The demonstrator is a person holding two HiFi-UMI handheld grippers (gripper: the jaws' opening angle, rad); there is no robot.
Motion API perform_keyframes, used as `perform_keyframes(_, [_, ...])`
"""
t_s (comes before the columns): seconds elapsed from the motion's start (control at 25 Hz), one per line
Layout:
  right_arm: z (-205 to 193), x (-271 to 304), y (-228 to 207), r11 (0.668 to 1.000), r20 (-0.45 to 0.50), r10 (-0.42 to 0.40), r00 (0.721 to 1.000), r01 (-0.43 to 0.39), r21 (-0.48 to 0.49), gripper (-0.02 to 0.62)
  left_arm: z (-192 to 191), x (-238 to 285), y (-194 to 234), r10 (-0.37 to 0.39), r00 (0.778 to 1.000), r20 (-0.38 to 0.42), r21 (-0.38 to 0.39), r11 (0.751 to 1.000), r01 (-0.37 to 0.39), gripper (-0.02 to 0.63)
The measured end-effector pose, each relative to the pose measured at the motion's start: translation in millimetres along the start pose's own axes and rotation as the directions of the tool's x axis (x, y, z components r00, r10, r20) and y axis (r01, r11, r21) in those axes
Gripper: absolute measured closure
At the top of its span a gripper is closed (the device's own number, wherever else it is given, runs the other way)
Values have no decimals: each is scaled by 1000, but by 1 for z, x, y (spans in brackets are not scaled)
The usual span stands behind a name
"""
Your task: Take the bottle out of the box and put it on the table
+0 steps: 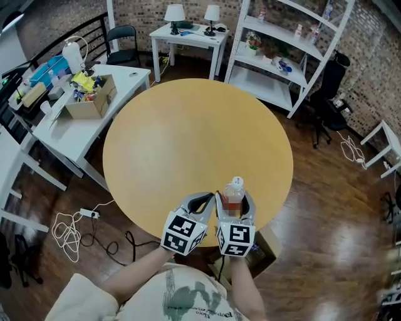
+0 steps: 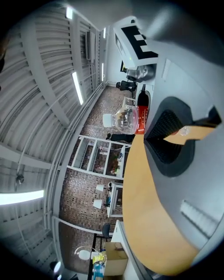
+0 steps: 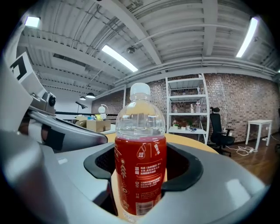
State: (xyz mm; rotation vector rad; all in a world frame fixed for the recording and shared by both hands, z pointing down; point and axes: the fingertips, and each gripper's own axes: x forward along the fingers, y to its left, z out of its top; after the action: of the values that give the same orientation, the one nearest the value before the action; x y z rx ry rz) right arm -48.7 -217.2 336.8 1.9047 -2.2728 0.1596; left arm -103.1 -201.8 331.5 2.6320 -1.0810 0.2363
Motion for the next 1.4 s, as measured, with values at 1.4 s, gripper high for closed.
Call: perform_keyframes(1.4, [-36,99,73,1000,4,-25,1000,25,1,259,-8,-16,126,73,997,-32,-35,997,-74,606])
